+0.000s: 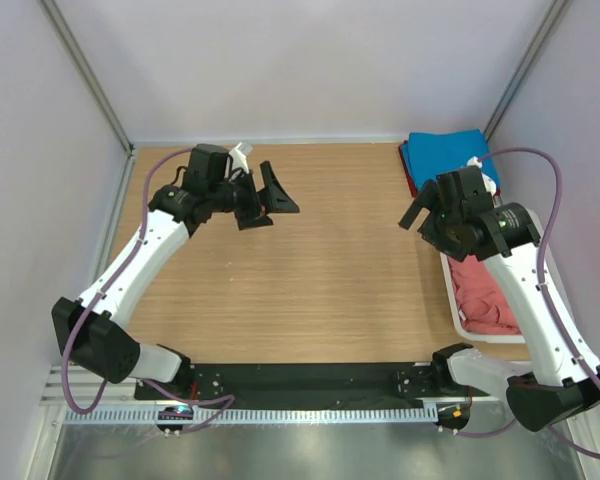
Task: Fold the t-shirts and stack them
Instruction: Grab the tshirt from the pile
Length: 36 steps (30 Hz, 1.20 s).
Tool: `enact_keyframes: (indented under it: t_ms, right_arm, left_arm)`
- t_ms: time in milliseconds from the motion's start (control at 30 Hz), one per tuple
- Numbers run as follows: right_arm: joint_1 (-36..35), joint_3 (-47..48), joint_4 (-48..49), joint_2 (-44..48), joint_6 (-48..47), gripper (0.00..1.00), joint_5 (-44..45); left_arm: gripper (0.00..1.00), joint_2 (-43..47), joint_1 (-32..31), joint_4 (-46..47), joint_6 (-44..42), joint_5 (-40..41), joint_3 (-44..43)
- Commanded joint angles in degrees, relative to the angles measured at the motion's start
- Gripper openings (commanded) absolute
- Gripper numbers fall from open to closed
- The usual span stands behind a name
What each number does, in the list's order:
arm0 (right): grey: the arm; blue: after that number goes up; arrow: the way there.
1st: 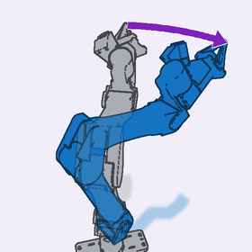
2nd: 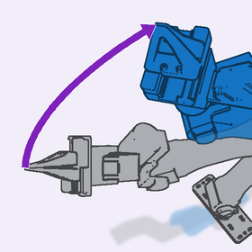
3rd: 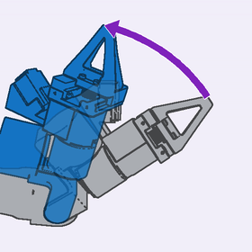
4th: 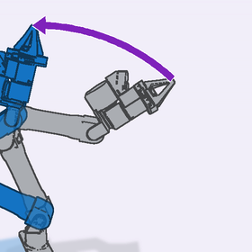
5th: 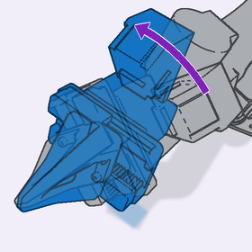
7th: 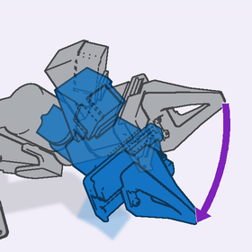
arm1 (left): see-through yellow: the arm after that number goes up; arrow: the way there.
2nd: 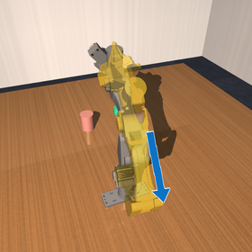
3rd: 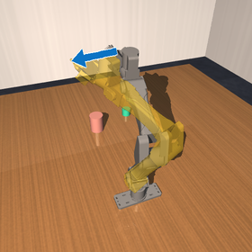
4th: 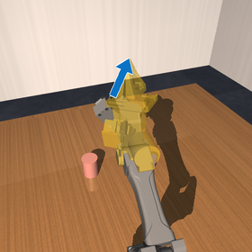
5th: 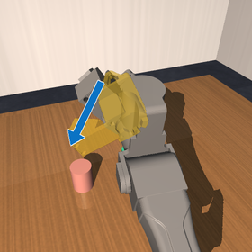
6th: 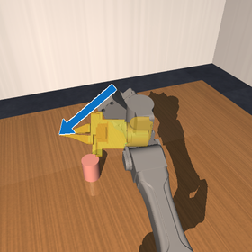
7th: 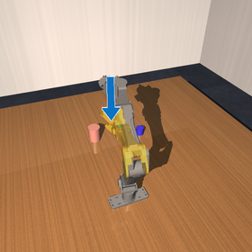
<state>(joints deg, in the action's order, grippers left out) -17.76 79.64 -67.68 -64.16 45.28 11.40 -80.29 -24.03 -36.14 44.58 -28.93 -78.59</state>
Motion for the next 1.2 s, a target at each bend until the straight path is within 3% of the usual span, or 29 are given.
enact_keyframes:
  t_ms: [0,167,267,367,533,667,767,933,1033,1067,1133,1167]
  right_arm:
    - [0.27,4.82,-5.76,-0.70,1.66,1.00,10.11]
    - [3.76,9.05,-14.58,-8.60,-1.41,1.00,23.92]
    - [15.44,6.51,-12.49,-11.51,-6.42,0.99,21.14]
    - [25.37,1.15,-3.63,-12.12,-9.33,0.94,14.81]
    - [30.14,-6.06,-0.53,-17.83,-8.98,0.84,18.48]
    - [35.59,-13.44,8.13,-18.28,-8.36,0.72,14.72]
    - [39.63,-18.19,13.61,-20.21,-7.76,0.70,10.06]
    - [42.89,-22.06,16.61,-25.13,-6.87,0.67,9.61]
    - [43.77,-23.82,20.82,-25.22,-7.04,0.51,8.21]
    - [44.04,-23.74,22.23,-24.96,-7.31,0.35,7.85]
    - [44.04,-22.16,22.50,-24.78,-8.35,0.19,8.90]
    - [44.04,-21.02,21.11,-24.26,-8.71,0.01,9.86]
  left_arm:
    - [0.92,0.49,-0.31,2.48,-0.02,-3.15,-0.96]
    - [0.91,0.57,-0.84,2.57,-0.02,-3.42,-1.66]
    - [0.91,0.14,-1.10,2.65,0.16,-3.24,-2.36]
    - [0.91,-0.48,-1.45,2.83,0.86,-3.50,-2.45]
    - [0.90,-0.66,-1.90,3.97,1.30,-3.86,-1.75]
    - [0.90,-0.65,-1.98,3.01,1.65,-3.77,-1.66]
    - [0.88,-1.36,-2.77,1.34,0.95,-3.68,-1.57]
    - [0.87,-2.68,-4.36,-0.16,0.33,-2.80,-1.57]
    - [0.87,-3.64,-4.27,-0.42,0.25,-2.63,-2.44]
    - [0.87,-3.99,-4.27,-0.51,0.25,-2.54,-2.80]
    - [0.87,-4.43,-4.27,-0.51,0.42,-2.45,-3.41]
    - [0.87,-4.44,-4.27,-0.51,0.34,-2.01,-3.94]
